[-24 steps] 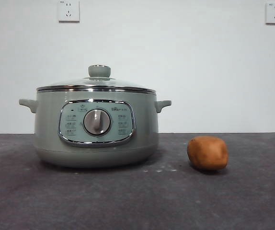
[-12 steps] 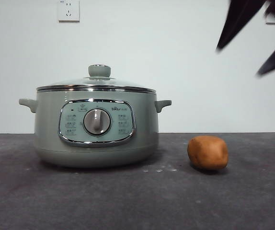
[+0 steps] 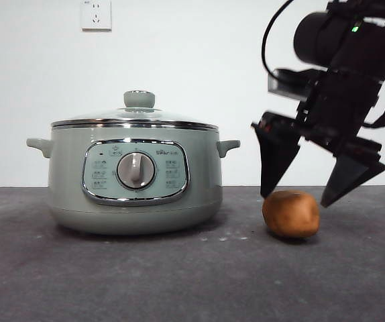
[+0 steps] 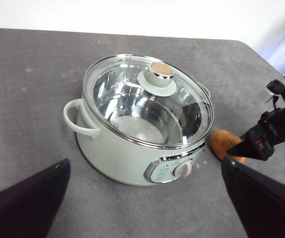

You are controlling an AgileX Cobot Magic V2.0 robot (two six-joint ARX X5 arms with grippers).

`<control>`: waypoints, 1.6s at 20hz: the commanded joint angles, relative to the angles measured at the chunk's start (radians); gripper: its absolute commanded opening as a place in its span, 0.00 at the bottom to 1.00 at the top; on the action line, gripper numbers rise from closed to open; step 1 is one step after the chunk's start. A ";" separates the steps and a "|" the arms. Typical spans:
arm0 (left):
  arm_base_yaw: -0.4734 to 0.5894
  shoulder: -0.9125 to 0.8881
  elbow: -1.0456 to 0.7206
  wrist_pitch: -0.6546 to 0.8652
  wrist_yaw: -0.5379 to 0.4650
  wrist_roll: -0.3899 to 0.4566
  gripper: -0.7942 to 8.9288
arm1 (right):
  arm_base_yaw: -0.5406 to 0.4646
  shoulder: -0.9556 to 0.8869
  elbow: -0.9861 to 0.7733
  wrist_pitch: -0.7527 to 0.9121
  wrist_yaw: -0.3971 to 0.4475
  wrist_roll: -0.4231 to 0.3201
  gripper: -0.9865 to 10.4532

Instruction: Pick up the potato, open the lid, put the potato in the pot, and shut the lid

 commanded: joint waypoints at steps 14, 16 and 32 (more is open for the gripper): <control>-0.002 0.030 0.004 0.019 0.002 0.004 0.74 | 0.007 0.024 -0.001 0.023 -0.009 0.007 0.08; -0.002 0.055 0.014 0.026 0.002 0.005 0.74 | 0.007 -0.029 -0.001 0.013 -0.009 0.006 0.08; -0.340 0.811 0.503 0.161 -0.169 0.104 0.74 | 0.007 -0.693 -0.001 -0.238 -0.044 0.004 0.08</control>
